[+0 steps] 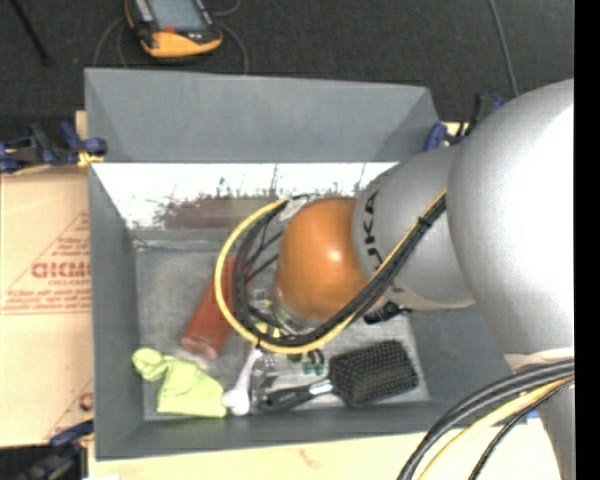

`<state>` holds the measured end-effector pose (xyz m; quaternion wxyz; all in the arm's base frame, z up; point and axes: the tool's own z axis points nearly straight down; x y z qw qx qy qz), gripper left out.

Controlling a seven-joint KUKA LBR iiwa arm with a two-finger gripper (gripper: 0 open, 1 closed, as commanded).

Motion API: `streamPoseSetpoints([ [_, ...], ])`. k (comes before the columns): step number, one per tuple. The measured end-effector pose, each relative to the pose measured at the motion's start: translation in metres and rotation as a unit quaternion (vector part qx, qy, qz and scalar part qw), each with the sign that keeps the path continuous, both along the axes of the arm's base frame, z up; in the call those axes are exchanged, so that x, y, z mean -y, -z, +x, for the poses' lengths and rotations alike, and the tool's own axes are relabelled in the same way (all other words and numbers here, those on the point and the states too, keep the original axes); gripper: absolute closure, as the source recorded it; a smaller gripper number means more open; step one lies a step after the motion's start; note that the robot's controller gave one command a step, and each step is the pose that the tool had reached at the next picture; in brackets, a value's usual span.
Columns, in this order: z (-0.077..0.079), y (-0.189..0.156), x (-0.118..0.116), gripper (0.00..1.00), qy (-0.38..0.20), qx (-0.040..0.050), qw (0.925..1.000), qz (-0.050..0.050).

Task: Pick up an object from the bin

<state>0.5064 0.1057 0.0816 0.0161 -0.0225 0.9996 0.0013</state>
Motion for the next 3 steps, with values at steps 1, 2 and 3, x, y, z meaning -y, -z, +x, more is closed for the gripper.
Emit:
streamPoseSetpoints([
  [1,0.088,0.003,0.019,1.0,0.111,-0.0049,0.9938,0.006],
  [2,0.088,0.003,0.019,1.0,0.111,-0.0049,0.9938,0.006],
  [3,0.092,-0.04,0.013,1.0,0.113,-0.0146,0.9935,0.001],
])
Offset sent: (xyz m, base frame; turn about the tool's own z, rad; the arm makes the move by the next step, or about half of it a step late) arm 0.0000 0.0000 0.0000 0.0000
